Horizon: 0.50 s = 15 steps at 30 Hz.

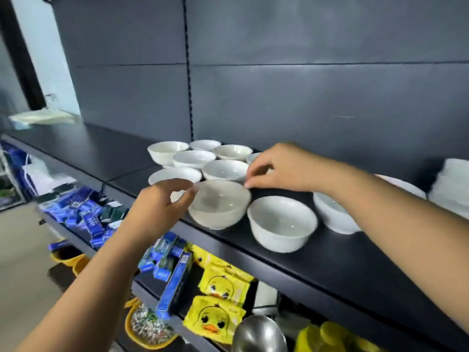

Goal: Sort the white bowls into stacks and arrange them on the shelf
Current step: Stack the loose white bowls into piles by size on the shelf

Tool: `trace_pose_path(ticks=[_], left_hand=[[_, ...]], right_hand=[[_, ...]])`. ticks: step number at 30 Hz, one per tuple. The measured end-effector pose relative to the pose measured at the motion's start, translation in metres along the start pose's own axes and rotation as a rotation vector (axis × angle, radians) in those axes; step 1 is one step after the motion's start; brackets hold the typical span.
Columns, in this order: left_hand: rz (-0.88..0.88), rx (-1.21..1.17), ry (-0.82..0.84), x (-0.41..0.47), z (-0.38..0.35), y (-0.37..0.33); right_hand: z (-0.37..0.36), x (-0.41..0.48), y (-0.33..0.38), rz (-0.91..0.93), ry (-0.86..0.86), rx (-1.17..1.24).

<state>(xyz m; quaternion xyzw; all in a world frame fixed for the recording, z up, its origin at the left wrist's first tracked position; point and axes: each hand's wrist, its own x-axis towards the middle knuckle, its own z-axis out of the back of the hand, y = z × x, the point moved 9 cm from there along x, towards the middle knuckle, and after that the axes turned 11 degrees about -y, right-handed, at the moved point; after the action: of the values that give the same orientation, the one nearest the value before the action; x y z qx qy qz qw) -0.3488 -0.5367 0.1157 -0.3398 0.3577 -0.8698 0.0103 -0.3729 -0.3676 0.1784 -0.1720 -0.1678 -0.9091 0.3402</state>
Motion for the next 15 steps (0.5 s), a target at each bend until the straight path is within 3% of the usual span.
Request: trace_pose_path(ticks=[3, 6, 9, 15], left_hand=[[0.122, -0.030, 0.105, -0.001, -0.022, 0.055], [0.225, -0.294, 0.248, -0.012, -0.047, 0.072], [0.175, -0.390, 0.312, -0.016, -0.062, 0.071], [0.102, -0.416, 0.282, -0.009, -0.073, 0.057]], right_hand=[[-0.060, 0.016, 0.011, 0.012, 0.190, -0.117], [-0.090, 0.018, 0.009, -0.038, 0.331, -0.056], [-0.106, 0.013, 0.008, -0.024, 0.418, -0.114], [-0.114, 0.011, 0.003, 0.012, 0.377, -0.198]])
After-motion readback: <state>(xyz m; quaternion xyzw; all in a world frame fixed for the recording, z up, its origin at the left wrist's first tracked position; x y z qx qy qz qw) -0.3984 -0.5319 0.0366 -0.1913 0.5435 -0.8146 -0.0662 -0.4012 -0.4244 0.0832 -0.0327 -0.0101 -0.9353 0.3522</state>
